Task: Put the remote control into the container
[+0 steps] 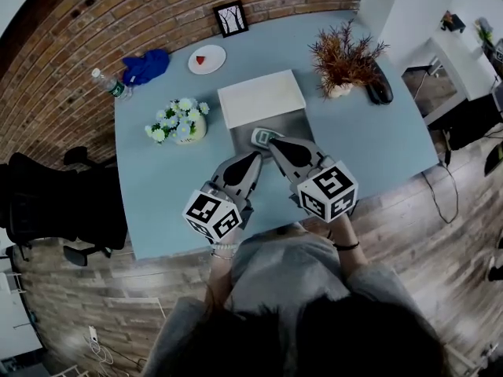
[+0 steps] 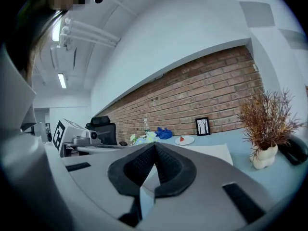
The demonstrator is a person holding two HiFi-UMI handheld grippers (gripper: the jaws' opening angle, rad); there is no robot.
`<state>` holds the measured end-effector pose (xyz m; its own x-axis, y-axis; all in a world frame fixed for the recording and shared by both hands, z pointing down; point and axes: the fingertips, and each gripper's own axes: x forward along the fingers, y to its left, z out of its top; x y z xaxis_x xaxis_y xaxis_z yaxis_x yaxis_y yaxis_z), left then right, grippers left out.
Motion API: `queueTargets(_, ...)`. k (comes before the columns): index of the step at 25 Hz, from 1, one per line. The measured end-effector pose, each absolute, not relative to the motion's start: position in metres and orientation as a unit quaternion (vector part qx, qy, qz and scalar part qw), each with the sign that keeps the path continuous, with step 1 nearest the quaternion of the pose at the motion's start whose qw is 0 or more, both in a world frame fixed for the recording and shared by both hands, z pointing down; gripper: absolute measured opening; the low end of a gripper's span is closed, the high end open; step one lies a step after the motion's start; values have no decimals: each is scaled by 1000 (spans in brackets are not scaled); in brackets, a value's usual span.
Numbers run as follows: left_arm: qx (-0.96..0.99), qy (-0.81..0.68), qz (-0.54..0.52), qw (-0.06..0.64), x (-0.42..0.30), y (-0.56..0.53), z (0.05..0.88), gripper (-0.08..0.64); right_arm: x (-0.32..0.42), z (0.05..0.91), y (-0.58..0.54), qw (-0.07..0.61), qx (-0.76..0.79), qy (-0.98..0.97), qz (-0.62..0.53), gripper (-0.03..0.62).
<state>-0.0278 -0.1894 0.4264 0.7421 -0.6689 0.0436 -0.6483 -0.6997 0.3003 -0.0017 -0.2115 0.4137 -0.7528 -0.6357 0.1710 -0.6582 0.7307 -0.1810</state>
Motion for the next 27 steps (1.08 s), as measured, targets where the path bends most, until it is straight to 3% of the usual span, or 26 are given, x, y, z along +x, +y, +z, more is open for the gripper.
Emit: queueTargets(27, 920, -373, -37, 115, 2, -163, 422, 3, 21, 414, -182, 39, 312, -947, 67, -2)
